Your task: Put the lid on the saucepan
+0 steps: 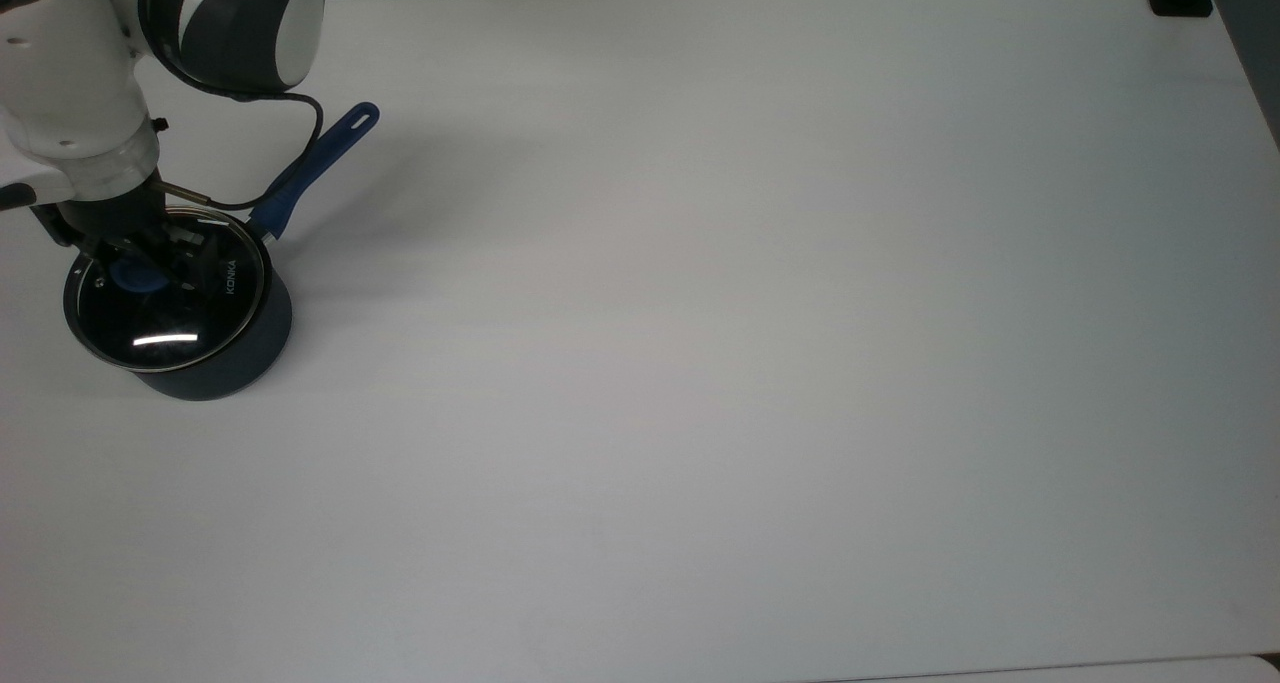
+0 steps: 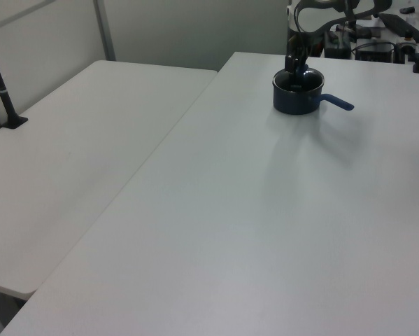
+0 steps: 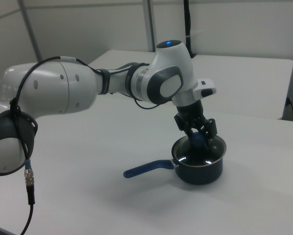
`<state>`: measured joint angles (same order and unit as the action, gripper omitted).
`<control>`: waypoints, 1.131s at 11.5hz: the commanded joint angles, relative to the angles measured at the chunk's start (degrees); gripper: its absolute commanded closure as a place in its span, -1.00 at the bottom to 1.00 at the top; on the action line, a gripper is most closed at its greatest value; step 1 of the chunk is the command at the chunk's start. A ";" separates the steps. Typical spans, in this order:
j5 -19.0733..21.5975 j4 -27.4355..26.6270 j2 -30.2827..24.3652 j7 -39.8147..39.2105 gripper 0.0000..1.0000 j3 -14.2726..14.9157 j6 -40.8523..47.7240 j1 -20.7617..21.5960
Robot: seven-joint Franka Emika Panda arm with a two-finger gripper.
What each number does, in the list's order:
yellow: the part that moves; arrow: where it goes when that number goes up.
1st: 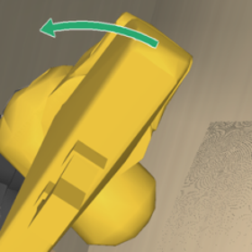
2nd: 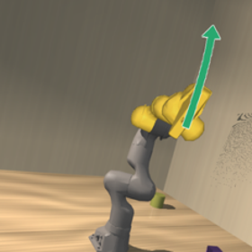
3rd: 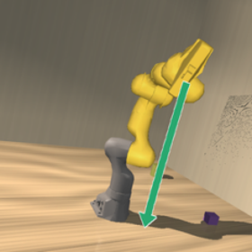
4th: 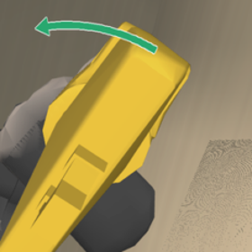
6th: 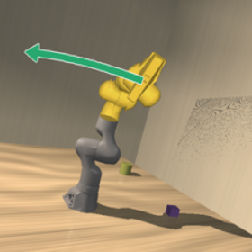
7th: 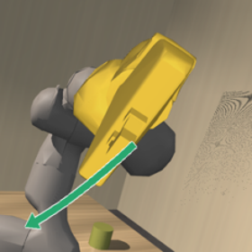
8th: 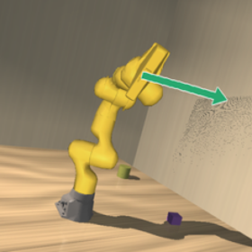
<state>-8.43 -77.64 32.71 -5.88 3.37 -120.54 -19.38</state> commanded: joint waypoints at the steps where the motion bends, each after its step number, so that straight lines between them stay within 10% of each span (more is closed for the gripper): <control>1: -0.19 -2.17 -1.59 -0.18 -1.00 0.32 -1.27 0.22; 7: 5.87 -9.54 -19.41 14.47 -1.00 -4.93 5.37 1.44; 13: 7.63 -21.83 -35.32 25.30 -1.00 -4.54 19.74 17.85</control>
<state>-2.33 -90.38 5.31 17.86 -4.48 -100.45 -7.89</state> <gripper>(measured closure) 0.000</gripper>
